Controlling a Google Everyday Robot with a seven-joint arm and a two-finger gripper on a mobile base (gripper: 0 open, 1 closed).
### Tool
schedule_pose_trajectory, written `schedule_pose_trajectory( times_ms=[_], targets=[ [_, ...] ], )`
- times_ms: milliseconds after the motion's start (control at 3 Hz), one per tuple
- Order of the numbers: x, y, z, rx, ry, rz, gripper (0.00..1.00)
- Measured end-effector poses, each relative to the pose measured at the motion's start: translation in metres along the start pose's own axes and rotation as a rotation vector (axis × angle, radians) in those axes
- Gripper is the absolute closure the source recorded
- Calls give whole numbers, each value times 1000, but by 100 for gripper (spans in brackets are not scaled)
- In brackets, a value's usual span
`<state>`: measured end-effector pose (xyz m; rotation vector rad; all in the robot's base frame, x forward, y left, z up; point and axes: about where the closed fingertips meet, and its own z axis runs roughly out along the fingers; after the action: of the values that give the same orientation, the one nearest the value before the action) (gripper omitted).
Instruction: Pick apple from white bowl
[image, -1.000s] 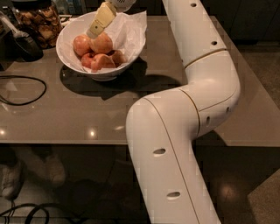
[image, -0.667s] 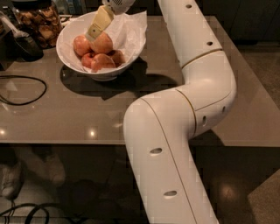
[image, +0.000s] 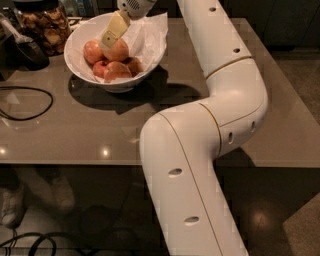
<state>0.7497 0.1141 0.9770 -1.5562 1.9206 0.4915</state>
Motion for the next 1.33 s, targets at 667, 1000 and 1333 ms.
schedule_pose_trajectory(
  times_ms=[667,1000,1333],
  targets=[
    [15,-8,4,18,39,19,16],
    [21,-13,4,31,51,34,23],
    [23,-14,4,35,54,37,25]
  ],
)
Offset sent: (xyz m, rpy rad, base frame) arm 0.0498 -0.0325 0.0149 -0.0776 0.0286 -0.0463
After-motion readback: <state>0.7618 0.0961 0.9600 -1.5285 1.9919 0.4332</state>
